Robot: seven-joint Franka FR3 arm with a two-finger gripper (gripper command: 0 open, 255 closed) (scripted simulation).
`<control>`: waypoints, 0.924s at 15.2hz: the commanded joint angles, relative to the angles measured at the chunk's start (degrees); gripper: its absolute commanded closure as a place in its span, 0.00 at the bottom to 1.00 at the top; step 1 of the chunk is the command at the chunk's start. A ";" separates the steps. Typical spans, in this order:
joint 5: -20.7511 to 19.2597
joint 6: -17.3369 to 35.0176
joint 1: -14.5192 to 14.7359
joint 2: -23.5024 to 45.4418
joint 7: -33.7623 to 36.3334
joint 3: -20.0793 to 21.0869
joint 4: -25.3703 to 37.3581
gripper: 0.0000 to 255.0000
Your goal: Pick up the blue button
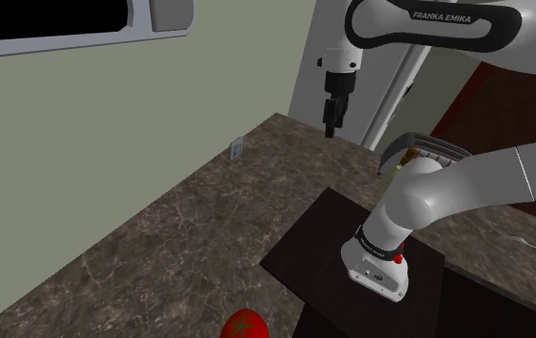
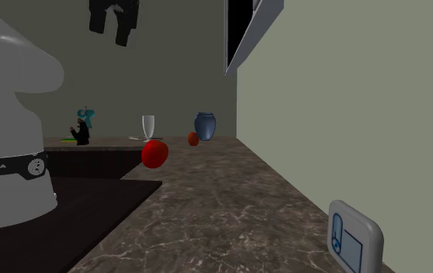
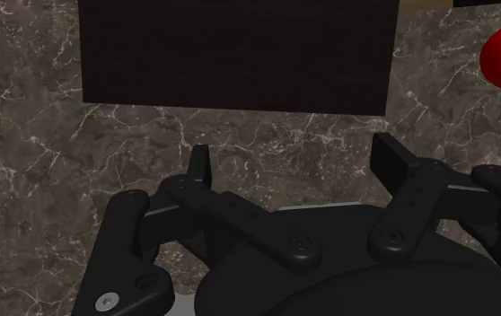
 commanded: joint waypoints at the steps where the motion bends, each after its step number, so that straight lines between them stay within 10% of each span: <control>1: 0.00 0.00 0.00 0.00 0.00 0.00 0.00 0.00; 14: 5.36 26.30 -2.72 21.66 22.11 7.92 0.73 0.00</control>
